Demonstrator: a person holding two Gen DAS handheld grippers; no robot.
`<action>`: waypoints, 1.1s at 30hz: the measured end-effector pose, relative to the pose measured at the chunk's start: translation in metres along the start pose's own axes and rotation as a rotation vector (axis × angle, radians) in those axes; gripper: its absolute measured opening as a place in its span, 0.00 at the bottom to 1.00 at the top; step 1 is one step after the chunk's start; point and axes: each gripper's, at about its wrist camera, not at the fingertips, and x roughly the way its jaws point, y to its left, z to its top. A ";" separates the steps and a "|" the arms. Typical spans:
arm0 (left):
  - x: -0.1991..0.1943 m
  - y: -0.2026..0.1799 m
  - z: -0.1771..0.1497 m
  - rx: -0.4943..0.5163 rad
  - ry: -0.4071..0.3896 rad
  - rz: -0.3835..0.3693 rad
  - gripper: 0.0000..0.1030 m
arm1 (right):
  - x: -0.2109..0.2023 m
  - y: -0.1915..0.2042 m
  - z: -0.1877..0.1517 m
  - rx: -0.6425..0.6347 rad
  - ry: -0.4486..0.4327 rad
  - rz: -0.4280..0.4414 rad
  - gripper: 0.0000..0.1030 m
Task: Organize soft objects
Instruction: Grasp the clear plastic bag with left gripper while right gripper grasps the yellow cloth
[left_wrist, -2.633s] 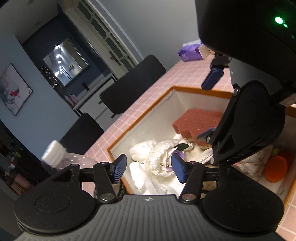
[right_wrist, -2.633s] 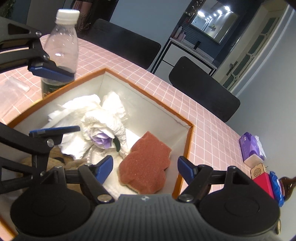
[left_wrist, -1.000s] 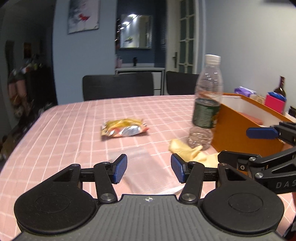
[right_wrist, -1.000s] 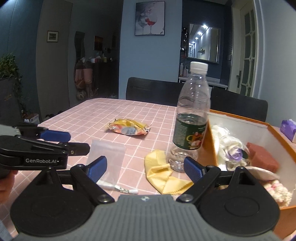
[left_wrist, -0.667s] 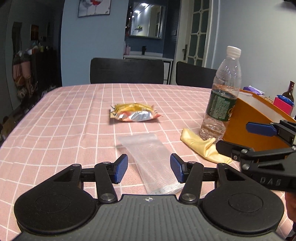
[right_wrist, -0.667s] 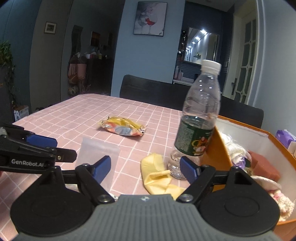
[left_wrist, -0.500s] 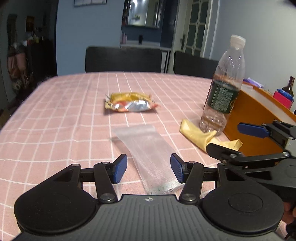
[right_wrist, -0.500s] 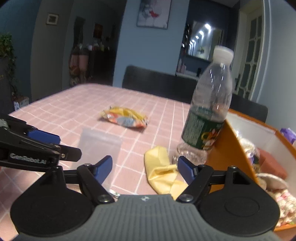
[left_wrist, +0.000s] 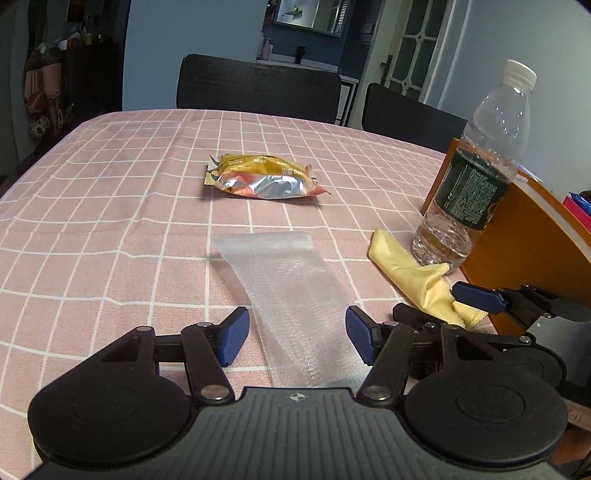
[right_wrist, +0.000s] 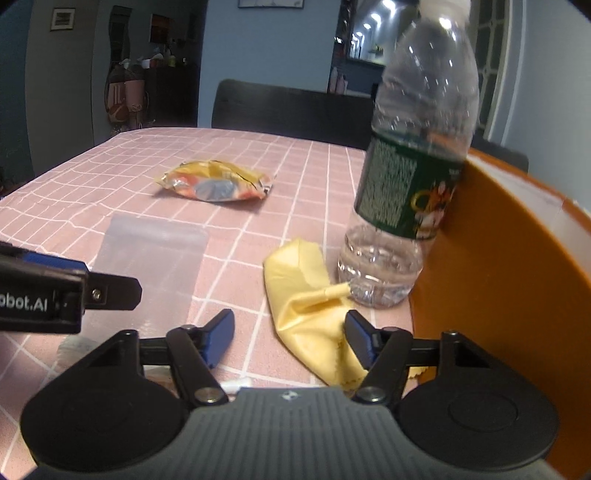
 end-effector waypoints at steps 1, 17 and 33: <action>0.001 0.000 -0.001 0.001 0.004 0.002 0.65 | 0.002 -0.002 0.000 0.010 0.007 0.008 0.57; -0.014 0.017 -0.006 -0.030 -0.018 -0.029 0.00 | -0.022 -0.008 0.003 0.035 -0.022 0.152 0.01; -0.038 0.042 -0.017 0.024 0.020 0.003 0.31 | -0.048 0.017 -0.010 0.041 -0.004 0.146 0.34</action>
